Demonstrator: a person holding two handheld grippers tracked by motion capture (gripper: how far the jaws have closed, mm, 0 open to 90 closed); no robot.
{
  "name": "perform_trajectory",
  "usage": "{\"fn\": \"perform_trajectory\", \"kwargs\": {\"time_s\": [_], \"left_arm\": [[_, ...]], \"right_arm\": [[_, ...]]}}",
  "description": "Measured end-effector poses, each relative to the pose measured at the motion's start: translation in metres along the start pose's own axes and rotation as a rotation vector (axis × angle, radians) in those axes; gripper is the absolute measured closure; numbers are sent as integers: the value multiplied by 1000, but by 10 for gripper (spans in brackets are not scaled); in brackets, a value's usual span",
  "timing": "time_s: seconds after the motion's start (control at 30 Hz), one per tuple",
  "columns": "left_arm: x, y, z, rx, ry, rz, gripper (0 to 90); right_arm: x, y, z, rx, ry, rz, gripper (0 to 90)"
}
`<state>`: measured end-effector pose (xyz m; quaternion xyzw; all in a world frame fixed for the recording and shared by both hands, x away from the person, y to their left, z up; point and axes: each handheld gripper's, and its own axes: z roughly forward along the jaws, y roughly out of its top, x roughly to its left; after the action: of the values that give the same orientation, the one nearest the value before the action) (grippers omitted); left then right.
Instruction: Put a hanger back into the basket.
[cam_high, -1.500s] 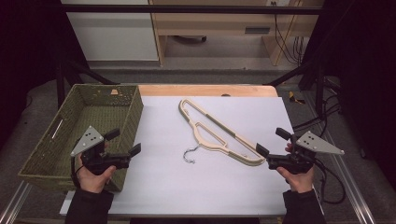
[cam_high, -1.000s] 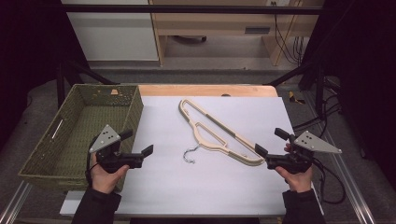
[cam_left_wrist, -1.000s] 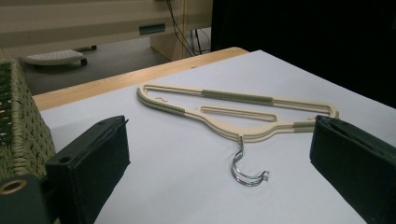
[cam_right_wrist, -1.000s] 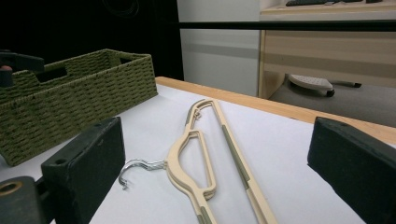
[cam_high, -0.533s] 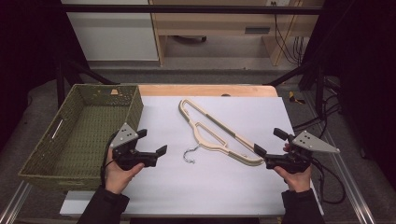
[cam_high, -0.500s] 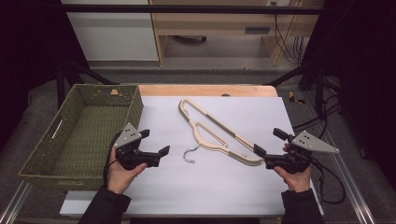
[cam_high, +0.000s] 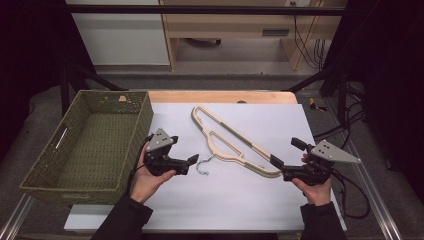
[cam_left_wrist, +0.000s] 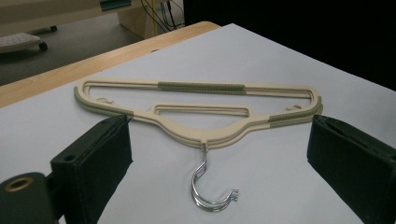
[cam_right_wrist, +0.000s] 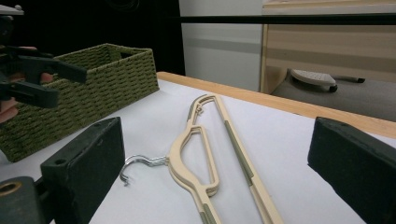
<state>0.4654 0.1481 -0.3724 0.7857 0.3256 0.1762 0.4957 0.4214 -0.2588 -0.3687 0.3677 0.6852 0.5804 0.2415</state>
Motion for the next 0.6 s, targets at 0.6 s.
{"fn": "perform_trajectory", "kwargs": {"time_s": [0.6], "left_arm": [[0,-9,73,122,-10,-17,102]], "right_arm": [[-1,-1,1,3,6,-1,44]]}}
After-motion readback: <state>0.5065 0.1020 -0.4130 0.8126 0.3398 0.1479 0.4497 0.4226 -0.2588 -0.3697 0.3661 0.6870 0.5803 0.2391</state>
